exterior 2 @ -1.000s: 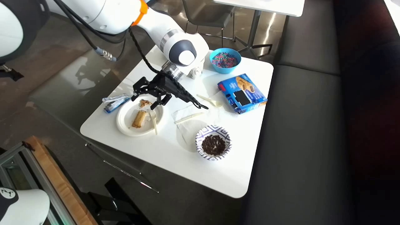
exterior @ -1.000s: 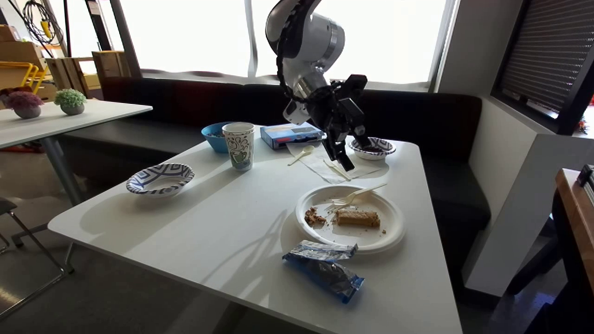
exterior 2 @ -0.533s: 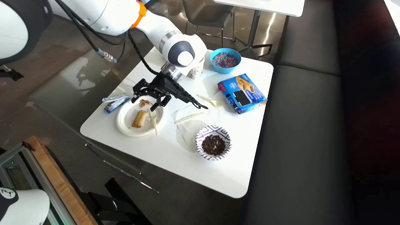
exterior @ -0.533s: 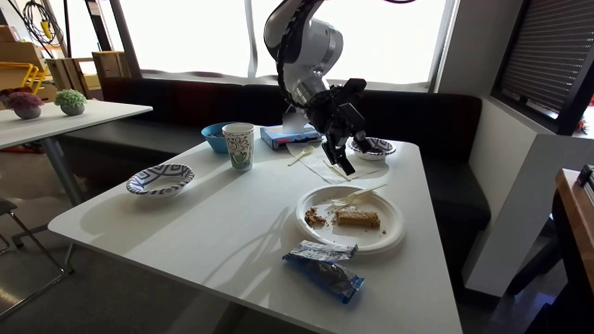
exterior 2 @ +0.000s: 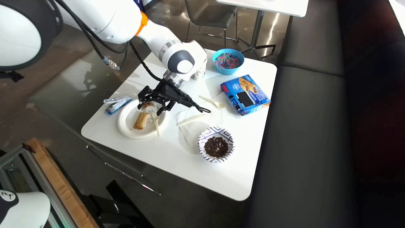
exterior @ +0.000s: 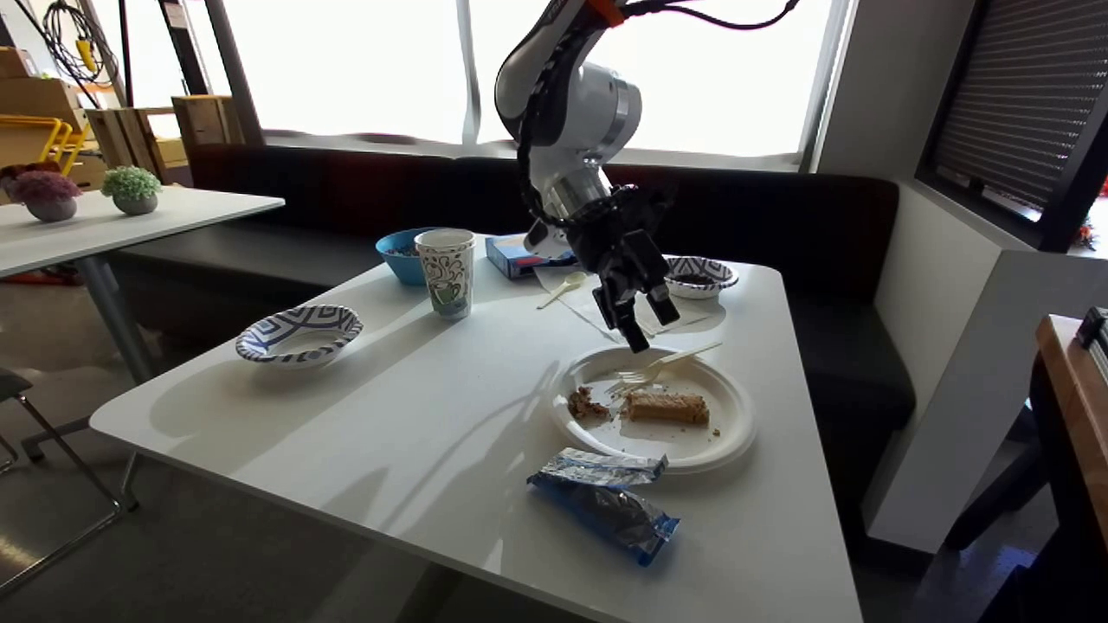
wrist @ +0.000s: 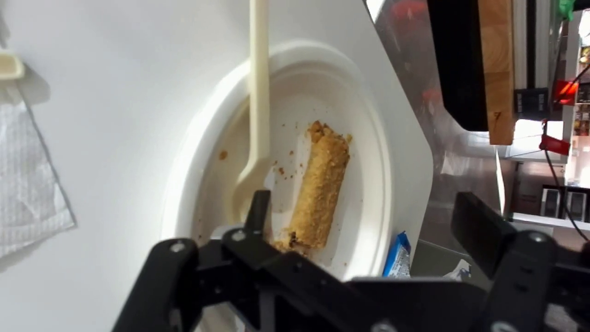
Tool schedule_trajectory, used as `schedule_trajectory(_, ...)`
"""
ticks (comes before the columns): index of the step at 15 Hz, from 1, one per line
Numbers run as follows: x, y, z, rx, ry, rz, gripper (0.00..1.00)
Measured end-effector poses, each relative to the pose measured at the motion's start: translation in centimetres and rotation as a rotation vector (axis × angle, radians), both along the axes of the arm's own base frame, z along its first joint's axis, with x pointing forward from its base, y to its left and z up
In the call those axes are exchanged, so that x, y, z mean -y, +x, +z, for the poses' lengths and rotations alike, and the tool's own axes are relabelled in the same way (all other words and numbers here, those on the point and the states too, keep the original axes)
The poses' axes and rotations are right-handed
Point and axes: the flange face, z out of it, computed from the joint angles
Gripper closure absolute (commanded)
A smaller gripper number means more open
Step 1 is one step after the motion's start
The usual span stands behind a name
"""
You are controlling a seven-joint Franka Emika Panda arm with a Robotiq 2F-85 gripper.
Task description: Use the fork to cut a piece of the brown object
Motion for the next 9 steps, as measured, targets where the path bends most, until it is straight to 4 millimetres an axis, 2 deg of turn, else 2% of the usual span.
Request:
schedule_trajectory(6, -0.3, -1.2, -1.8, 0.045, -0.078, -0.018, 0.0)
schedule_trajectory(9, -1.0, -2.2, -1.7, 0.048, -0.124, -0.018, 0.0)
